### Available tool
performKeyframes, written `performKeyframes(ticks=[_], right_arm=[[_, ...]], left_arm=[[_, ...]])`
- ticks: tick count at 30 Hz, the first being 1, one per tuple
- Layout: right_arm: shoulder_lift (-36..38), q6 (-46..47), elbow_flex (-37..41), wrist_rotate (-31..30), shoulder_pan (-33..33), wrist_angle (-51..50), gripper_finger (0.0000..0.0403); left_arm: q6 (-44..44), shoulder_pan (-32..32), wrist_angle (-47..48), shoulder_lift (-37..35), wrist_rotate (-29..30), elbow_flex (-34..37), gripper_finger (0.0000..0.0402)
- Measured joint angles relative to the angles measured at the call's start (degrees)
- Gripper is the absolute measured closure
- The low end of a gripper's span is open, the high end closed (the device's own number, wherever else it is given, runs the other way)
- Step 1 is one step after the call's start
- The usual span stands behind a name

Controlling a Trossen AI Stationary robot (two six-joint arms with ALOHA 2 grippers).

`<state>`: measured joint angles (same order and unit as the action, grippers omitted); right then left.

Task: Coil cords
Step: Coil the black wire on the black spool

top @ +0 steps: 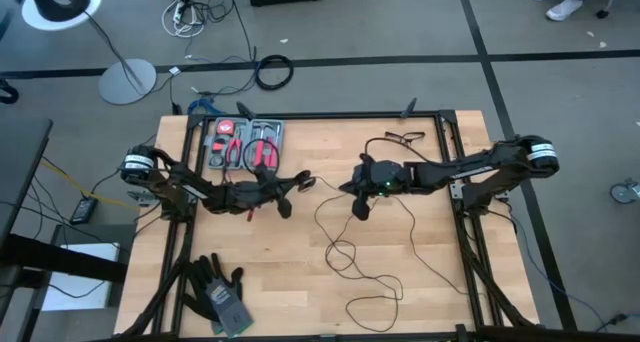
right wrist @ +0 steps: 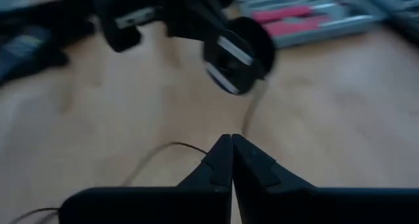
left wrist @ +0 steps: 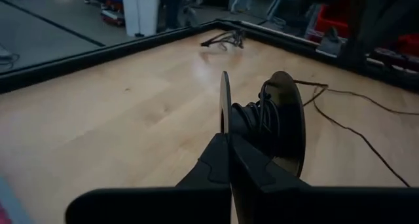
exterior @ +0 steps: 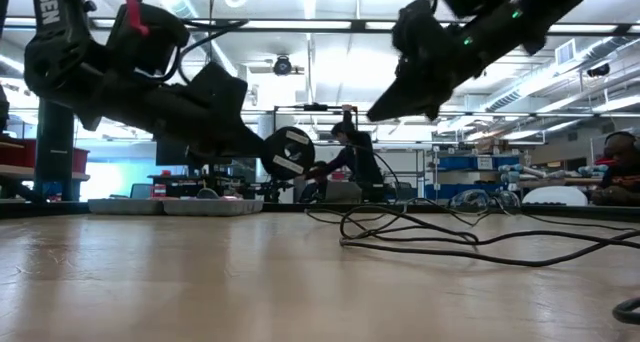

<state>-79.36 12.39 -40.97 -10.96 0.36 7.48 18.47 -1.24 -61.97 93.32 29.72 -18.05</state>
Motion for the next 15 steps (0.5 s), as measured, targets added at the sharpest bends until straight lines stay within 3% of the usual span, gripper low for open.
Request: performKeyframes(ticks=[4,7,15], right_arm=[[2.7,1.2,0.0,-11.4,4.0,-7.2,0.0400],[1.7,6.2,0.0,-16.7,6.3,-10.8,0.0398],[-9.9,15.5,0.0,-18.4,8.1,-4.8,0.0398]], left_arm=[[0.2,0.9,-2.9,0.0,-1.6,0.6,0.0401],[1.2,1.6,-4.4,0.0,-1.8,0.6,0.0401],[1.3,2.5,-6.5,0.0,-2.0,0.6,0.0401]])
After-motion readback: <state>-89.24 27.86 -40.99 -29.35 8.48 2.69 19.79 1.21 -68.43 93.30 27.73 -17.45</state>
